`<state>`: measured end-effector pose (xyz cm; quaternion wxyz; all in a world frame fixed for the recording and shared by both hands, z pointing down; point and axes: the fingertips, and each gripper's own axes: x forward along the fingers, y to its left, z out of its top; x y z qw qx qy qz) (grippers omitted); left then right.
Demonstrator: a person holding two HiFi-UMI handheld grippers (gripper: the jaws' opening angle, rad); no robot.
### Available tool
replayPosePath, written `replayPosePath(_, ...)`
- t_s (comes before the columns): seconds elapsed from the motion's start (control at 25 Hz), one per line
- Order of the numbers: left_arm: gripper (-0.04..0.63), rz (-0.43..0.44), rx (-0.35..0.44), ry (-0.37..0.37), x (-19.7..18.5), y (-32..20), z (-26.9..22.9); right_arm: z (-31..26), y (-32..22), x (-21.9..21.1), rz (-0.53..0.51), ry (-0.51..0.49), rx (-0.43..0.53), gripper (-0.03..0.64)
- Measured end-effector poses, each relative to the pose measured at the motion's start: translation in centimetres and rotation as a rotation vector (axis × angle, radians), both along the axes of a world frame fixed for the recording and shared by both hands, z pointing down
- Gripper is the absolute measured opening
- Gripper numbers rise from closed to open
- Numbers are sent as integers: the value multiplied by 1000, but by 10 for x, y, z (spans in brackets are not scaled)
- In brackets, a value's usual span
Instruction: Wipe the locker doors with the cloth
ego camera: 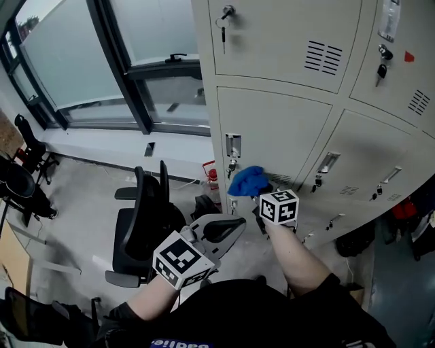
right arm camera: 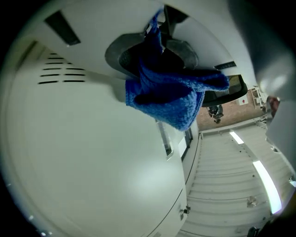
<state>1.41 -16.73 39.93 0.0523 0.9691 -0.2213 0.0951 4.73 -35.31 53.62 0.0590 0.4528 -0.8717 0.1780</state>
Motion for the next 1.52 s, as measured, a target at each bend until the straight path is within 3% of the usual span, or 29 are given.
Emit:
replayPosePath(0.2,8,-56,15,-5,-22,-1,0,6,-17,-55,-79,17,-4,48)
replayPosePath(0.44,8,-95,-2,-6,-38,1,6,12,-28,-65,-82,-8,-31,48)
replayPosePath(1.24,8,116,-16,20,59,4,5,21,6,137,255,-147,-88,48)
replayPosePath(1.4,8,122,-21,21,61,3,6,24,7,137,270,-146,-90,48)
replayPosePath(1.52,8,106,-21,18,55,2,6,29,2,105,206,-140,-102,48)
